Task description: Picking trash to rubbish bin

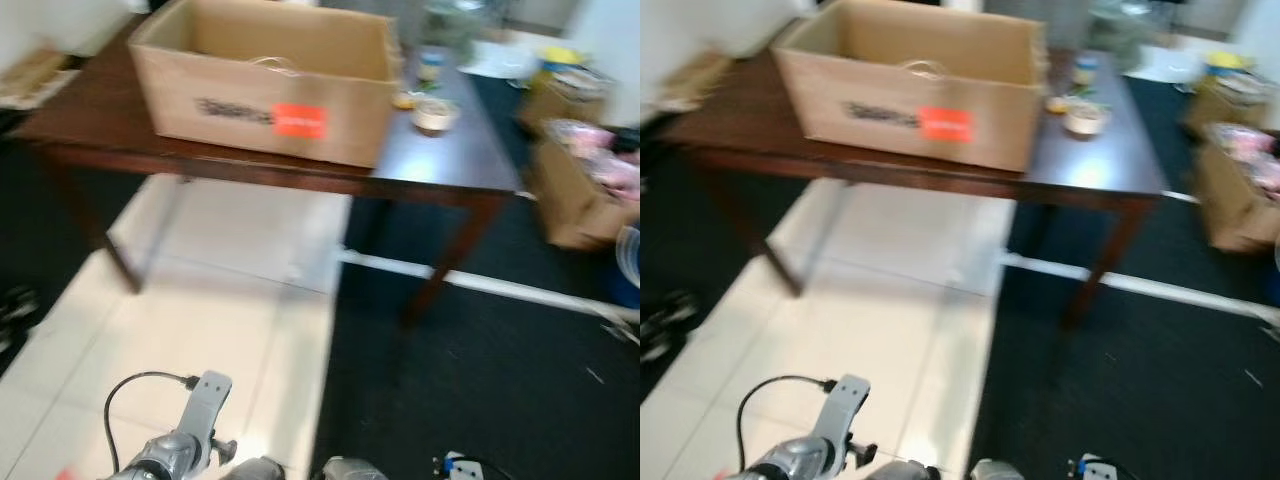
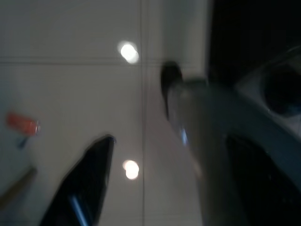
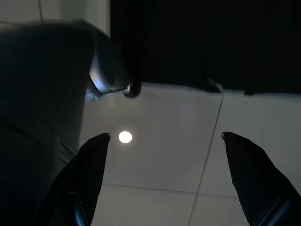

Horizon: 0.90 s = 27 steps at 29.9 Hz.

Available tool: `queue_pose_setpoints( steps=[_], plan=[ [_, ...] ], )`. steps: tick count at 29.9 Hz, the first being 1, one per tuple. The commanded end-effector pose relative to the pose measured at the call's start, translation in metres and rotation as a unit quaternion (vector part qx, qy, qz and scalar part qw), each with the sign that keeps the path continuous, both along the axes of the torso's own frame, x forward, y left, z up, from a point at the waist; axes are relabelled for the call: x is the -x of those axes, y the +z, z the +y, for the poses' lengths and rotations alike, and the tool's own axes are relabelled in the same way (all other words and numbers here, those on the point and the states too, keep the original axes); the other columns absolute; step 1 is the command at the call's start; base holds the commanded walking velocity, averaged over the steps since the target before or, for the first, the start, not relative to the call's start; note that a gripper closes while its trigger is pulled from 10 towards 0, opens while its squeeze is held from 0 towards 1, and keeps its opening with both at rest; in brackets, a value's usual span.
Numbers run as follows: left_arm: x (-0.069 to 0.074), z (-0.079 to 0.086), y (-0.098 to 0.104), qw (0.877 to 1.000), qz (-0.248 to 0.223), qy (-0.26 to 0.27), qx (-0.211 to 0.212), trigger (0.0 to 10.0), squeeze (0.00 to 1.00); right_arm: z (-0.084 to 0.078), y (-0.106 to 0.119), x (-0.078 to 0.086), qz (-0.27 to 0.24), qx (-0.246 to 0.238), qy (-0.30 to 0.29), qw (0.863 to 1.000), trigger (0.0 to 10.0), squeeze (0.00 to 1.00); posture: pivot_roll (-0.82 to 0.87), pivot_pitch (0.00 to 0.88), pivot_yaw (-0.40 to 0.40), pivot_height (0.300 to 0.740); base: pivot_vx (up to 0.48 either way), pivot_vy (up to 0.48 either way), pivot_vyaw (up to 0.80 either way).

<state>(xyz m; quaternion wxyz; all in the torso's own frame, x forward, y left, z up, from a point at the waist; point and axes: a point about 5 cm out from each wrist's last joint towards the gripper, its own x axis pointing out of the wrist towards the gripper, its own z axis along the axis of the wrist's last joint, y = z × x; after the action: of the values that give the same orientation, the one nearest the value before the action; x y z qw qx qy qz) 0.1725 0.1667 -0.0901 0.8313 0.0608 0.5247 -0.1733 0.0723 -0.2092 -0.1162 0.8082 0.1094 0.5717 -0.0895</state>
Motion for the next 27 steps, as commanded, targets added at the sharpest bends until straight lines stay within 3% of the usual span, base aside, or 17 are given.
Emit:
queue_pose_setpoints(
  steps=[1,10,18,27],
  plan=[
    [0.009,-0.007,-0.004,1.000,0.022,-0.016,-0.002,10.0,0.00,0.009,0.000,-0.004,-0.011,-0.021,0.004,1.000,10.0,0.00,0.07,0.072,-0.039,0.740,0.000,0.000,0.73],
    [0.009,-0.003,-0.004,0.999,0.023,-0.026,-0.009,10.0,0.00,0.003,0.000,0.003,-0.006,-0.021,0.011,1.000,10.0,0.00,0.07,0.072,-0.039,0.740,0.000,0.000,0.73],
    [0.009,-0.001,-0.004,0.999,0.024,-0.033,-0.013,10.0,0.00,0.021,-0.001,-0.009,-0.011,-0.030,0.027,0.999,10.0,0.00,0.08,0.065,-0.046,0.740,0.000,0.000,0.73],
    [0.010,-0.002,-0.004,0.999,0.025,-0.039,-0.014,10.0,0.00,0.016,0.000,-0.012,-0.012,-0.024,0.037,0.999,10.0,0.00,0.08,0.053,-0.053,0.740,0.000,0.000,0.73]
  ],
)
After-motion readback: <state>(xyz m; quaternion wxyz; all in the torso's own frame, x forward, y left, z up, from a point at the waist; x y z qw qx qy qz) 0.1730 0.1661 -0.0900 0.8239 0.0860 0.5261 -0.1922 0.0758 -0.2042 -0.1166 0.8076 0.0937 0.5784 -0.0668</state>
